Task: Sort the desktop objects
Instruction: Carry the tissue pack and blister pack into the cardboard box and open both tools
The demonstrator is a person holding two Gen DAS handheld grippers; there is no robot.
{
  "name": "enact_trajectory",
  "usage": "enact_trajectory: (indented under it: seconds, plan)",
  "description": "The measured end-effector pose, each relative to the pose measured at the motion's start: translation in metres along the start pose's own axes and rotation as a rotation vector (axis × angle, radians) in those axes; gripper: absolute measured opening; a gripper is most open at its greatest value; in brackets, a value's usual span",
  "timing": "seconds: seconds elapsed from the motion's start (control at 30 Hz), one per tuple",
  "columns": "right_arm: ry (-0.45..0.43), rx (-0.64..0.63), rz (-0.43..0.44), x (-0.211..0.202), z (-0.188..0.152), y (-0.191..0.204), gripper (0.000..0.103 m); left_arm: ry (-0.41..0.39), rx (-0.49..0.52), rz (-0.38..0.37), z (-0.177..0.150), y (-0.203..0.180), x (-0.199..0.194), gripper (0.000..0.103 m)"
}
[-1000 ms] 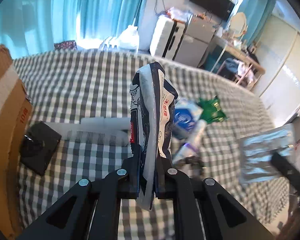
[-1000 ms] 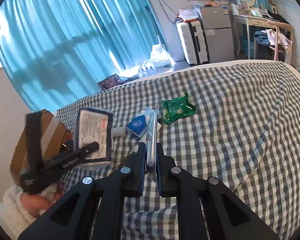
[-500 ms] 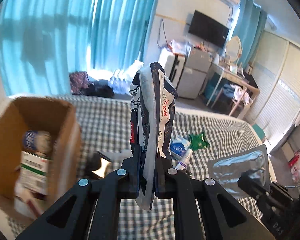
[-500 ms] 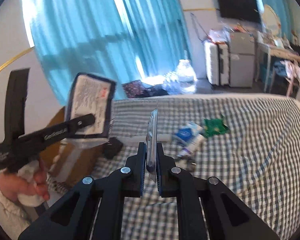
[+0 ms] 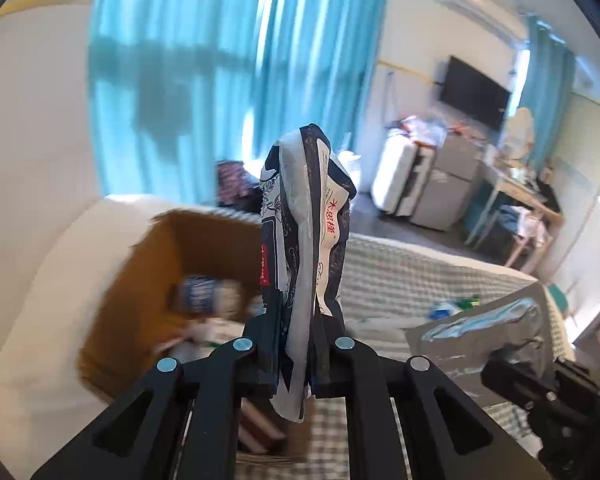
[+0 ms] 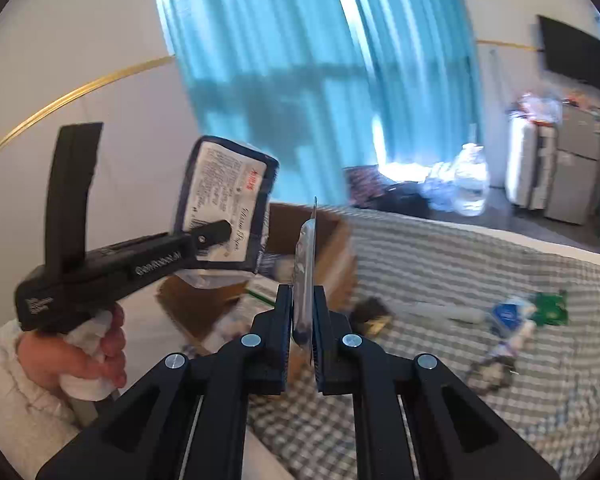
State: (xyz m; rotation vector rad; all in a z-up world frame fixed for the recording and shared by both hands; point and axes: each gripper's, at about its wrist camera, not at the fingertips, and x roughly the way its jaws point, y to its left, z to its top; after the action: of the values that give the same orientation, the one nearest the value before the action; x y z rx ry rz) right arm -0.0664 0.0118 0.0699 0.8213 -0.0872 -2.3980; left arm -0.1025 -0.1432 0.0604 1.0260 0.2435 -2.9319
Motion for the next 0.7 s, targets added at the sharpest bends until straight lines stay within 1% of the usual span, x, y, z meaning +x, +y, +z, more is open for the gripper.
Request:
enact_trajectory:
  seconds: [0.1, 0.17, 0.27, 0.43, 0.57, 0.6, 0.63, 0.67, 0.7]
  plan:
    - [0.029, -0.011, 0.035, 0.03, 0.003, 0.012, 0.009, 0.036, -0.02, 0.062, -0.006, 0.032, 0.015, 0.01]
    - [0.055, -0.009, 0.06, 0.054, 0.007, 0.017, 0.009, 0.066, -0.037, 0.085, -0.011, 0.049, 0.028, 0.01]
    - [0.086, -0.009, 0.07, 0.087, 0.012, 0.021, 0.009, 0.117, -0.061, 0.116, -0.019, 0.075, 0.05, 0.01]
    - [0.138, 0.009, 0.073, 0.141, 0.021, 0.02, 0.009, 0.187, -0.057, 0.141, -0.029, 0.091, 0.08, 0.01]
    - [0.155, 0.0, 0.044, 0.178, 0.037, 0.016, 0.01, 0.216, -0.032, 0.163, -0.031, 0.096, 0.095, 0.01]
    - [0.15, 0.0, 0.035, 0.184, 0.041, 0.016, 0.012, 0.218, -0.025, 0.174, -0.031, 0.096, 0.097, 0.014]
    - [0.144, 0.007, 0.026, 0.186, 0.046, 0.014, 0.03, 0.221, -0.02, 0.185, -0.03, 0.097, 0.099, 0.023]
    - [0.133, 0.024, 0.018, 0.187, 0.049, 0.012, 0.058, 0.222, -0.017, 0.19, -0.029, 0.098, 0.101, 0.03]
    - [0.116, 0.037, 0.016, 0.186, 0.052, 0.01, 0.068, 0.222, -0.016, 0.198, -0.03, 0.097, 0.101, 0.052]
